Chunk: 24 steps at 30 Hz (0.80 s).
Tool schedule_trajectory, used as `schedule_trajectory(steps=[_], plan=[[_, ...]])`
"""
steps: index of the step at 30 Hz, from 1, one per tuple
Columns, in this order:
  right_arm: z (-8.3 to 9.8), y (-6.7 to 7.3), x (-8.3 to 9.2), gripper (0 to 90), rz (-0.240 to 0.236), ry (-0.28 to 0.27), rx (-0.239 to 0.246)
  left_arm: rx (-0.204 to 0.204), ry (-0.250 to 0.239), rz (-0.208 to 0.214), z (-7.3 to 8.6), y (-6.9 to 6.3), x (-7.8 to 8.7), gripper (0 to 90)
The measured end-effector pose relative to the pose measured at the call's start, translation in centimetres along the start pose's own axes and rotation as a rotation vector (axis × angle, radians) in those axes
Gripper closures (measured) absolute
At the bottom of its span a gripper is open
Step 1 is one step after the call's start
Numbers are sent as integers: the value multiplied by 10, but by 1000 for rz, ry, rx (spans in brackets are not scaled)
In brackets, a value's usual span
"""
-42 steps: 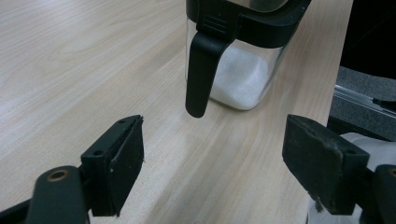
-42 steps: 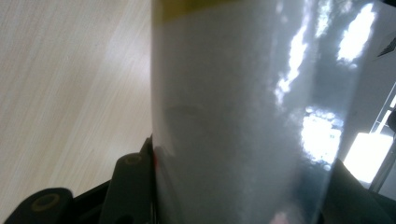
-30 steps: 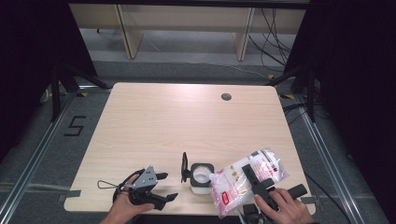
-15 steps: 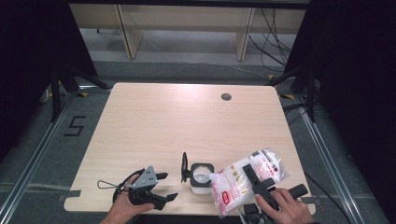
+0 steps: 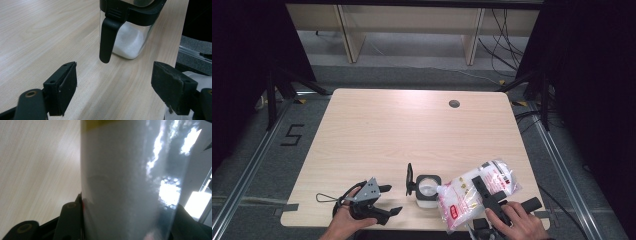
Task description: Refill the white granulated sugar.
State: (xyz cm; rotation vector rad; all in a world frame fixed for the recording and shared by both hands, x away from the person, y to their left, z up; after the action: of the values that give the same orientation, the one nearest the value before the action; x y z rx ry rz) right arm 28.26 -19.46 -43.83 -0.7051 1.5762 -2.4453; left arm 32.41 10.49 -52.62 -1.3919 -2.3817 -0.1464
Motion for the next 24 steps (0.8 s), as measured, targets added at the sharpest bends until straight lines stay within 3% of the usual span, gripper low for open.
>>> schedule_trajectory(steps=[24], plan=[[0,0,0,548,-3,9,14,4,-5,1,0,0,0,204]])
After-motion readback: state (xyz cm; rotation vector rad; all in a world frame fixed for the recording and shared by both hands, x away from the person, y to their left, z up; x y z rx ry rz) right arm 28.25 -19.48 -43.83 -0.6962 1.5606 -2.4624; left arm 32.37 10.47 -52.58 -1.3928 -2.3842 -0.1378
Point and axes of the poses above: each handheld gripper's, and its own axes: x roughly backward along the jaws, z roughly out of its underside, y roughly to its left, the point moved 5 cm from there along -x, roughly forward along the jaws, and after that the axes turned 10 degrees about -y, right-handed, at the moved point
